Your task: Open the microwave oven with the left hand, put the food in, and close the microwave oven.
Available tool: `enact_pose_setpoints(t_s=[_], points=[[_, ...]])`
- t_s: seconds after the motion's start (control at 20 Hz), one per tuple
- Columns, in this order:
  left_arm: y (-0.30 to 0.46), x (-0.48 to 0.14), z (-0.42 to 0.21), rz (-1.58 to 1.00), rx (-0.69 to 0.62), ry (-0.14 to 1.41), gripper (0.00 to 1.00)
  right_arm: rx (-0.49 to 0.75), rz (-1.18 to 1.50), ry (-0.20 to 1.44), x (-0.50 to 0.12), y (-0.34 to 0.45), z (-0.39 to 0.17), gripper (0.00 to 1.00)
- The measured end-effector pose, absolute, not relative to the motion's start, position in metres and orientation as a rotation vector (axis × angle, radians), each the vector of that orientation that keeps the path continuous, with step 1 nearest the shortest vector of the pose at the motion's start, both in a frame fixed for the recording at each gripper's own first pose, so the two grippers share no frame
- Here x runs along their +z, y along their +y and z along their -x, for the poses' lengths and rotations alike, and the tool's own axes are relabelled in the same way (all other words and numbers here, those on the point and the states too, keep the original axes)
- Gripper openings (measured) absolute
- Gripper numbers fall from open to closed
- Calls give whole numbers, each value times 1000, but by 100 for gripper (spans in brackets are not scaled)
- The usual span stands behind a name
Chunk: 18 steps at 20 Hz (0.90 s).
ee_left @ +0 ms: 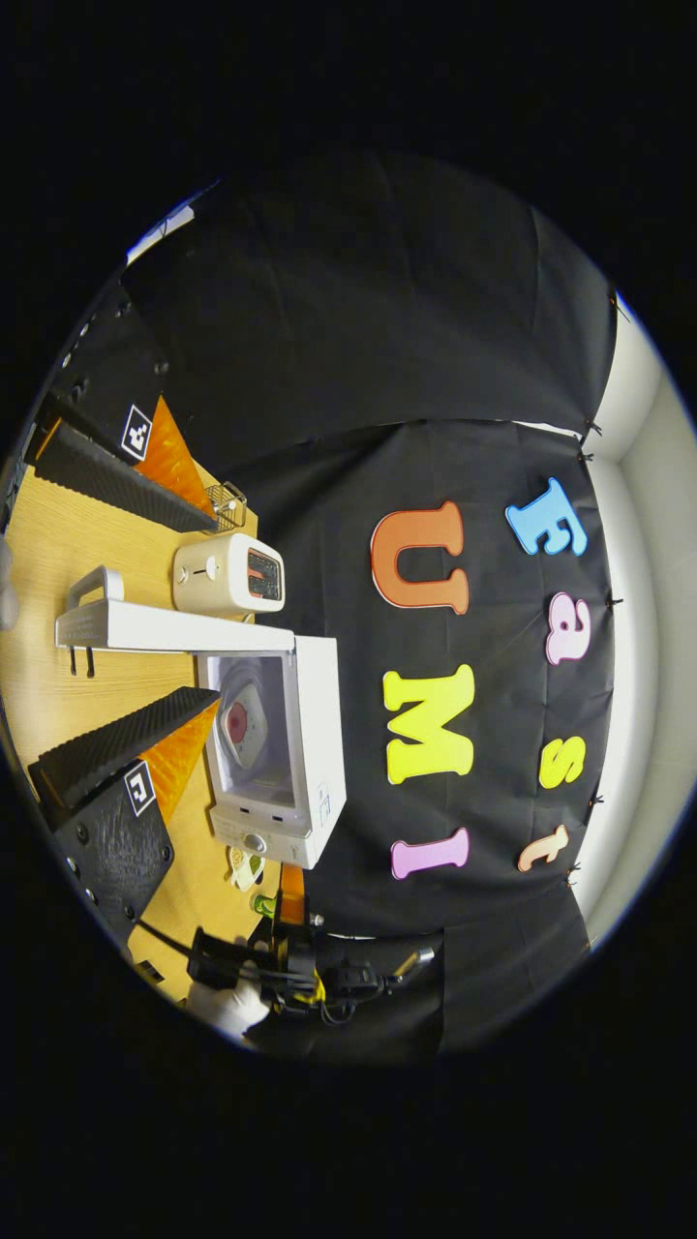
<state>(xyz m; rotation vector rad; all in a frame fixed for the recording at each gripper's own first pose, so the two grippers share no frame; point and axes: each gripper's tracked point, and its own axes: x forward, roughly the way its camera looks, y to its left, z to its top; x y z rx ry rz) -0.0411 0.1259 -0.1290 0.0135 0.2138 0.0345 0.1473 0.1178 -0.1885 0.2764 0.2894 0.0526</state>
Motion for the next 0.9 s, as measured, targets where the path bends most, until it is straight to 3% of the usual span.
enact_pose_setpoints(t_s=[0.2, 0.25, 0.3, 0.35, 0.5, 0.55, 0.65, 0.7, 0.75, 0.8, 0.85, 0.9], points=[[141, -133, 26, -3, 57, 201, 96, -8, -192, 282, -164, 71, -118, 100], [147, -133, 21, -4, 64, 194, 89, -22, -178, 281, -159, 62, -111, 100], [149, -132, 15, -1, 71, 185, 96, -27, -168, 284, -155, 56, -104, 100], [152, -131, 10, 7, 73, 177, 96, -26, -159, 295, -155, 53, -97, 100], [156, -137, -5, 38, 74, 185, 84, -34, -137, 306, -156, 44, -82, 100], [156, -137, -9, 43, 69, 181, 77, -29, -144, 317, -158, 43, -78, 90], [158, -141, -15, 37, 58, 182, 61, -10, -162, 347, -164, 46, -69, 91], [161, -146, -13, 31, 64, 185, 51, -15, -163, 347, -164, 43, -65, 100], [165, -153, -10, 22, 83, 196, 38, -24, -164, 348, -164, 38, -63, 100], [176, -158, -11, 6, 116, 198, 24, -25, -170, 348, -162, 37, -61, 91], [181, -165, -8, 2, 129, 203, 34, -28, -176, 352, -161, 36, -57, 100], [176, -176, -14, 10, 99, 210, 2, -28, -175, 354, -160, 35, -55, 91]])
